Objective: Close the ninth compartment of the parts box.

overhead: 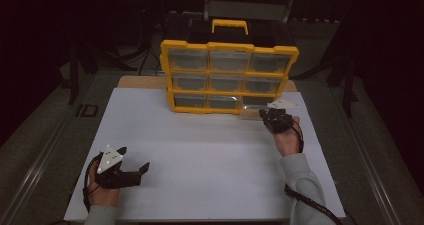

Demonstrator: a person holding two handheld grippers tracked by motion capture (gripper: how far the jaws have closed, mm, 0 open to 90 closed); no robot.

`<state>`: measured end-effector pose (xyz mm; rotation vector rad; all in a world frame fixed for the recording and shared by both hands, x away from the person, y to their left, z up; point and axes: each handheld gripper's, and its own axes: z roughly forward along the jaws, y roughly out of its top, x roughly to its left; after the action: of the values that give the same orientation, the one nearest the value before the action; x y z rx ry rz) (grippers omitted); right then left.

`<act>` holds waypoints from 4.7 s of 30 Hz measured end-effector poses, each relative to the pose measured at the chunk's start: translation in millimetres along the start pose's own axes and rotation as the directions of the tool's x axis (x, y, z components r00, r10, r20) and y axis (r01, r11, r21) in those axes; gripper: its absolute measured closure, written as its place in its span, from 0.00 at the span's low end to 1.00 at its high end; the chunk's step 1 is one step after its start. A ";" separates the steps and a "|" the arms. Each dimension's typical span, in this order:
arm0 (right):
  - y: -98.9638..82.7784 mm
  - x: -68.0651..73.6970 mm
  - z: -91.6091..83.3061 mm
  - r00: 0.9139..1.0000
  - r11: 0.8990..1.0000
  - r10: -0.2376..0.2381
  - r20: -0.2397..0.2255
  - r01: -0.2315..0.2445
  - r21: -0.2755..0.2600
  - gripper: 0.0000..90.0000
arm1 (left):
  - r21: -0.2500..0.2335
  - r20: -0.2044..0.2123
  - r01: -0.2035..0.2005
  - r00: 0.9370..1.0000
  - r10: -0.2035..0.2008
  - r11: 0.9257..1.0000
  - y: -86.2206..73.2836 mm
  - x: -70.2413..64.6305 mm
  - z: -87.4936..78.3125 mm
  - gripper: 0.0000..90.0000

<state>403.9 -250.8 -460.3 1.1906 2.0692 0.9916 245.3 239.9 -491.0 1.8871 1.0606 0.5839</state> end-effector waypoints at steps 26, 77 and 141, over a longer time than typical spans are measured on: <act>6.3 -6.3 16.8 1.000 1.000 0.017 0.014 -0.017 0.012 1.00 | -0.002 -0.003 0.000 1.000 0.000 1.000 0.1 0.9 -0.7 0.05; 17.6 -14.4 24.7 1.000 1.000 0.008 0.021 -0.008 0.009 1.00 | -0.001 -0.003 0.003 1.000 -0.003 1.000 -0.7 0.9 -1.0 0.05; -100.1 27.3 -109.9 0.985 0.991 0.063 -0.159 -0.081 -0.111 0.11 | -0.013 -0.034 -0.011 0.999 0.010 1.000 -0.9 -2.5 -9.4 0.05</act>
<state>261.1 -295.9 -480.7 1.1677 2.0659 1.2582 236.8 242.3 -486.9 1.8786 1.0666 0.6289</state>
